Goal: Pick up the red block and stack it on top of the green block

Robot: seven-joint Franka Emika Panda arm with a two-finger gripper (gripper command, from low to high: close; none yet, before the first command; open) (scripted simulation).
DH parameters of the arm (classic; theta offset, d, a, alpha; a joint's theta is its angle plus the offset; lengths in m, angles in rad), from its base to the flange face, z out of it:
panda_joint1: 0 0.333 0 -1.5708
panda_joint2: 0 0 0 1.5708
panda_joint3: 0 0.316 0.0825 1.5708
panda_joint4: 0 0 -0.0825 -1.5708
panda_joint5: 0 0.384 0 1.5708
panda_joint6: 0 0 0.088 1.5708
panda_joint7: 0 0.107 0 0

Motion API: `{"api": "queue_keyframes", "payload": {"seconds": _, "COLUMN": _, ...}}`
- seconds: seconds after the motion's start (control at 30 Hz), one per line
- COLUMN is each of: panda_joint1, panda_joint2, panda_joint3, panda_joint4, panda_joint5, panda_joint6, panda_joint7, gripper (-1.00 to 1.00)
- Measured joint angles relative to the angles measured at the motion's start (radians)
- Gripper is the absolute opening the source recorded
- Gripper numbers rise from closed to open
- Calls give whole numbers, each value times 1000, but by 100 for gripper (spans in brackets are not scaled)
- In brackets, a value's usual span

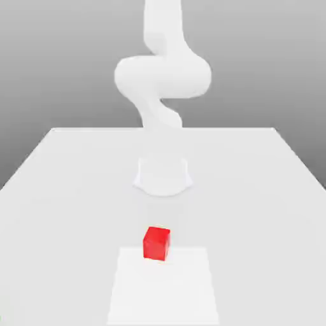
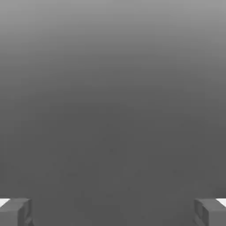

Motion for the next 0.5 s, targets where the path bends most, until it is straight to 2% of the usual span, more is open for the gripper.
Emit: {"api": "queue_keyframes", "payload": {"seconds": 0.5, "panda_joint1": -47, "panda_joint2": 441, "panda_joint3": 22, "panda_joint4": -516, "panda_joint5": 13, "panda_joint6": 372, "panda_joint7": 129, "gripper": 0}}
